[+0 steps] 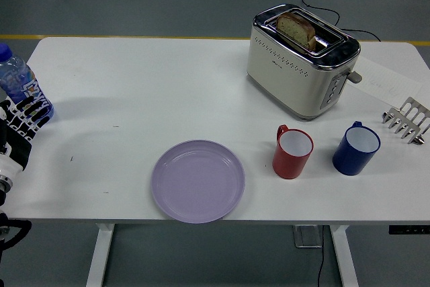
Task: Push plate across desktop
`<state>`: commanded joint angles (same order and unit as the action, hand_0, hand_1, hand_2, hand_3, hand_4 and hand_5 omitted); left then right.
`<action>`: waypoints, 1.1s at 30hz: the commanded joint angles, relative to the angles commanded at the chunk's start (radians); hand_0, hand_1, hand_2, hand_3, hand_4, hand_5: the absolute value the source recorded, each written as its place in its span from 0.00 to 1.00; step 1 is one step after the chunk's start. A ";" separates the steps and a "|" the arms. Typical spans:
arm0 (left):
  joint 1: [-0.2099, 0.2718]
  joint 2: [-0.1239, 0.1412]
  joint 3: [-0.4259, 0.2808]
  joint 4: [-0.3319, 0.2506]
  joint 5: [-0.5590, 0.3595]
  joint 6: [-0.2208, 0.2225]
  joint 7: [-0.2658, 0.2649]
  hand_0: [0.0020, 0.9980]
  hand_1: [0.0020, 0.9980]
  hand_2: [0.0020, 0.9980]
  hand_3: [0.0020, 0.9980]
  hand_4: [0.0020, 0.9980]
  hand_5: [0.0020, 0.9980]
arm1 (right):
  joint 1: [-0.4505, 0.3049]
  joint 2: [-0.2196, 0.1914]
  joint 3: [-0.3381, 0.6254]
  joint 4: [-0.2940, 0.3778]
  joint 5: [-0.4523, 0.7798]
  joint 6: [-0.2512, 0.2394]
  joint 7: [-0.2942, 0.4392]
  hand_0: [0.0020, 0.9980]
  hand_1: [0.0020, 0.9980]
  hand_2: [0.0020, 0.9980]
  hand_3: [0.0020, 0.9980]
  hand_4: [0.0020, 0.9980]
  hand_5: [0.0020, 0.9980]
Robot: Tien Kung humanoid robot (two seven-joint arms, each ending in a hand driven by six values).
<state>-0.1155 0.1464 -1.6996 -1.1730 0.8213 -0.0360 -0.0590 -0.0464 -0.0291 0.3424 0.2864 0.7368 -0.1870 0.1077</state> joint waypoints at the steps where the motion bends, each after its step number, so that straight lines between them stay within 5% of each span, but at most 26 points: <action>1: 0.000 0.000 0.001 0.000 0.000 0.000 0.000 0.75 0.74 0.71 0.66 0.52 1.00 | 0.000 0.000 0.001 0.000 -0.002 0.000 0.000 0.60 0.54 0.64 0.65 0.41 0.60; 33: -0.004 0.002 -0.005 0.016 -0.030 0.040 -0.016 0.75 0.73 0.70 0.66 0.52 1.00 | 0.005 -0.004 -0.010 -0.003 0.015 0.007 0.004 0.60 0.53 0.64 0.65 0.40 0.59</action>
<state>-0.1196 0.1485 -1.7049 -1.1571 0.7912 0.0039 -0.0748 -0.0415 -0.0333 0.3326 0.2837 0.7518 -0.1800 0.1118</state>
